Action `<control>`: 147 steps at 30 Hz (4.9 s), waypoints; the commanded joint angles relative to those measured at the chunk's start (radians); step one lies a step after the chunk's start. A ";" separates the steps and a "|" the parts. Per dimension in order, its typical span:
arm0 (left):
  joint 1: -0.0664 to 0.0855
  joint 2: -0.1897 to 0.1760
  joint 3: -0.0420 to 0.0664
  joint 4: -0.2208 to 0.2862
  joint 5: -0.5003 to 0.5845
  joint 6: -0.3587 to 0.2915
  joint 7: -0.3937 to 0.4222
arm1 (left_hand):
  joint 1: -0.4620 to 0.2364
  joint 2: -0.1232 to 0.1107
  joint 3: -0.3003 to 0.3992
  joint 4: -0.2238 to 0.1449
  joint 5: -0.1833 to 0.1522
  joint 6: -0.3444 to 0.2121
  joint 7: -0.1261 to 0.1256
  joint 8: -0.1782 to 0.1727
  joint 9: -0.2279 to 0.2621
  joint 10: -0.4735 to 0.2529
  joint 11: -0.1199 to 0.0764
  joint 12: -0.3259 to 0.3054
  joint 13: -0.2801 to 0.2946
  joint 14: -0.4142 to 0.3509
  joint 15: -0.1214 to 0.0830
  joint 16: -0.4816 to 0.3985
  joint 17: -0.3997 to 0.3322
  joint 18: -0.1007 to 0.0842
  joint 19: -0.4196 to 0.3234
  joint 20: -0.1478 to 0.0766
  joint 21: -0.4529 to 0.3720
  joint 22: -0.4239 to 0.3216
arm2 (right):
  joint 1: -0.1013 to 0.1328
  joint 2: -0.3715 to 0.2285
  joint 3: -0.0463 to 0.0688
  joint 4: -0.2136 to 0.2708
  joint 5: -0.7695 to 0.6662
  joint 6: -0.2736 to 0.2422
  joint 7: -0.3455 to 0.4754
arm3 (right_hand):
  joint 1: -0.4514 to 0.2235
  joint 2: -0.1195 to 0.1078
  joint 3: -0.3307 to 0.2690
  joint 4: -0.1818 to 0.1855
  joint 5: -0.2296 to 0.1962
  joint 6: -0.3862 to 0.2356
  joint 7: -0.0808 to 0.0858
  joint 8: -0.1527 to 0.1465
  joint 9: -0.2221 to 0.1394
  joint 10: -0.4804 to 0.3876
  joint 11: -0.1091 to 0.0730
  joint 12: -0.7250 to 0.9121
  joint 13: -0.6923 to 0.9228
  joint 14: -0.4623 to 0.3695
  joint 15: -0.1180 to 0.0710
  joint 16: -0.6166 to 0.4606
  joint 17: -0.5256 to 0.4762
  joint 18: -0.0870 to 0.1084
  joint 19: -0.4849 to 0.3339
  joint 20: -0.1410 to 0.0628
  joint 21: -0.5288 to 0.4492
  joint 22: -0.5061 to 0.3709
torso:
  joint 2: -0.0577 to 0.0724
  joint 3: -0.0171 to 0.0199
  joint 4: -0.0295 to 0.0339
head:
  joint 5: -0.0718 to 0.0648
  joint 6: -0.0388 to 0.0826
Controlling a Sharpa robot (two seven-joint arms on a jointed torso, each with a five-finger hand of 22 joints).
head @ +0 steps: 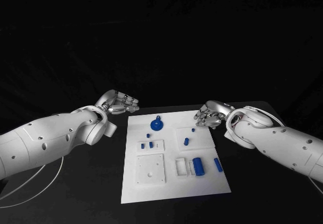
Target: Assemble the parts on the task board
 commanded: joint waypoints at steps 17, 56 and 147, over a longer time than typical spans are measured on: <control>0.006 -0.010 0.001 0.051 0.246 0.004 0.104 | 0.011 0.012 -0.038 0.002 0.009 -0.007 0.001 0.002 0.001 -0.027 0.010 -0.003 -0.001 -0.051 0.034 -0.091 -0.001 -0.001 0.052 0.034 0.005 -0.527 | -0.006 0.016 -0.029 0.065 -0.254 0.081 -0.153 | -0.002 -0.060 0.002 0.053 -0.036 -0.025 0.006 0.003 -0.002 -0.038 0.011 -0.005 0.000 0.005 0.010 0.006 0.001 0.030 0.004 0.013 -0.008 0.090 | 0.000 0.0019 -0.0011 | 0.006 -0.012; 0.006 -0.004 0.001 0.043 0.259 0.018 0.094 | 0.012 0.018 -0.039 -0.001 0.009 -0.004 0.001 0.002 0.001 -0.023 0.008 -0.003 -0.001 -0.046 0.032 -0.090 -0.001 -0.003 0.072 0.031 0.009 -0.614 | -0.007 0.066 -0.088 0.052 -0.345 0.036 -0.205 | 0.023 -0.024 0.317 0.055 -0.170 0.077 -0.013 0.005 0.009 0.068 -0.020 -0.002 0.004 0.000 -0.008 0.031 0.009 0.008 0.019 -0.006 -0.023 0.250 | 0.000 0.0018 -0.0016 | 0.011 -0.023; 0.005 0.091 0.000 -0.047 0.329 0.013 0.111 | 0.013 0.021 -0.042 0.000 0.008 -0.003 0.001 0.002 0.001 -0.023 0.008 -0.003 -0.001 -0.047 0.032 -0.090 -0.001 -0.003 0.078 0.031 0.011 -0.638 | -0.139 0.119 -0.148 0.307 -0.349 -0.139 -0.178 | 0.018 -0.024 0.381 0.034 -0.220 0.112 -0.025 0.004 0.032 0.109 -0.032 -0.002 0.004 0.002 -0.022 0.047 -0.040 0.003 0.056 -0.020 -0.108 0.415 | -0.012 -0.0050 -0.0043 | 0.187 -0.085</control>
